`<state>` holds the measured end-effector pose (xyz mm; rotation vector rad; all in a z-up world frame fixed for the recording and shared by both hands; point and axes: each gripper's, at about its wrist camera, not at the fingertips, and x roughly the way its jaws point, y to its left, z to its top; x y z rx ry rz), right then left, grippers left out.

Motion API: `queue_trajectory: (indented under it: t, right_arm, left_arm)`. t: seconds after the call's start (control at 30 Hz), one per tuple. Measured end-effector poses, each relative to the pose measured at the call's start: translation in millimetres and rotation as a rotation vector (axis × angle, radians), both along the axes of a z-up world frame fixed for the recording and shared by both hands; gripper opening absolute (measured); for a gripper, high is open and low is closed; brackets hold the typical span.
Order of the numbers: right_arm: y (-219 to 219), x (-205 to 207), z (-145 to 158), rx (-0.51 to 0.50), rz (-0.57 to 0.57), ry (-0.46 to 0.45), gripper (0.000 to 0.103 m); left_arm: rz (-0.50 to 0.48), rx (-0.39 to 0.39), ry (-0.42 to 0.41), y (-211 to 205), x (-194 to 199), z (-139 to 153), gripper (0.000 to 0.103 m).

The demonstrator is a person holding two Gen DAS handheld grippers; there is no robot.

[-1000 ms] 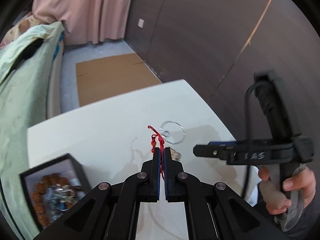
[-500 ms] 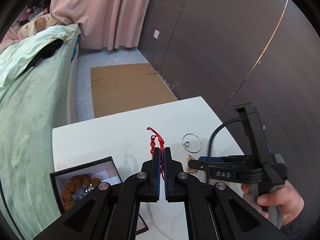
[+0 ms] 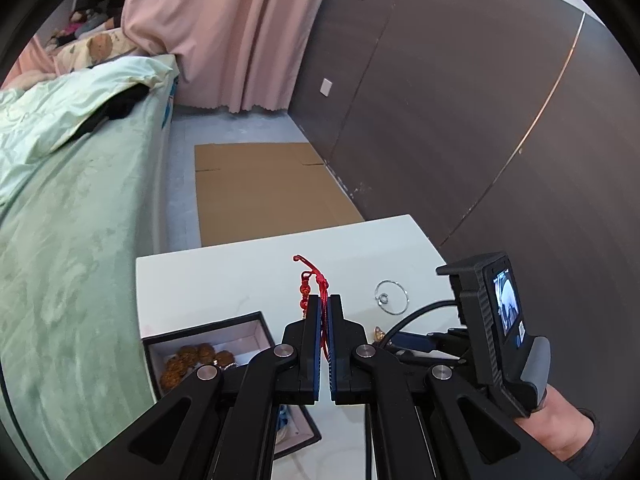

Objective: Organize jewelry
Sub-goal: 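Lower the red cord into the box with left gripper while right grasps gold butterfly charm, then carry the gold butterfly charm into the box and open the right gripper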

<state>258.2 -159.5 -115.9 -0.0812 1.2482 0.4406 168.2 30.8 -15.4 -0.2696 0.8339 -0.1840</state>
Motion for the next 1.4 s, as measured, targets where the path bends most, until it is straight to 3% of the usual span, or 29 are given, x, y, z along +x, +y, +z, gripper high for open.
queue_trajectory:
  t: [0.07, 0.27, 0.5, 0.63, 0.7, 0.77, 0.8, 0.83, 0.9, 0.93, 1.13, 1.4]
  right_arm:
    - [-4.6, -0.4, -0.1, 0.036, -0.008, 0.034, 0.023]
    - [-10.1, -8.4, 1.1, 0.048, -0.021, 0.034, 0.021]
    - [-19.8, -18.8, 13.5, 0.128, -0.058, 0.039, 0.02]
    - [-23.7, -25.3, 25.7, 0.181, -0.064, 0.025, 0.02]
    - [-24.3, -29.7, 33.8, 0.207, -0.06, 0.008, 0.02]
    - [-20.7, -33.9, 41.8, 0.24, -0.051, -0.004, 0.02]
    - [-19.0, -36.9, 47.2, 0.259, -0.043, -0.015, 0.02]
    - [-14.5, -37.9, 50.2, 0.27, -0.038, -0.022, 0.02]
    - [-10.2, -42.3, 58.8, 0.305, -0.024, -0.038, 0.02]
    - [-7.6, -43.1, 62.3, 0.319, -0.018, -0.044, 0.02]
    - [14.3, -50.5, 77.0, 0.396, 0.015, -0.076, 0.021]
    - [35.0, -48.3, 80.1, 0.472, 0.019, -0.054, 0.021]
  left_arm:
    - [0.006, 0.002, -0.003, 3.1, -5.4, 1.5, 0.002]
    - [0.03, 0.001, -0.005, 13.2, -18.3, 3.7, 0.002]
    - [0.07, 0.012, 0.002, 27.7, -32.3, 1.3, 0.002]
    - [0.111, 0.066, 0.063, 33.0, -30.9, -11.0, 0.003]
    - [0.116, 0.047, 0.116, 38.1, -27.7, -19.9, 0.004]
    - [0.123, 0.006, 0.159, 44.8, -27.8, -27.6, 0.01]
    - [0.134, -0.005, 0.171, 48.6, -28.9, -29.4, 0.025]
    - [0.143, -0.004, 0.165, 50.1, -31.7, -27.7, 0.052]
    - [0.164, 0.002, 0.132, 53.1, -38.4, -21.7, 0.085]
    - [0.169, -0.003, 0.105, 54.6, -42.9, -16.9, 0.089]
    - [0.18, 0.004, 0.063, 59.4, -54.2, -0.9, 0.089]
    - [0.207, -0.018, 0.03, 75.0, -63.1, 9.8, 0.089]
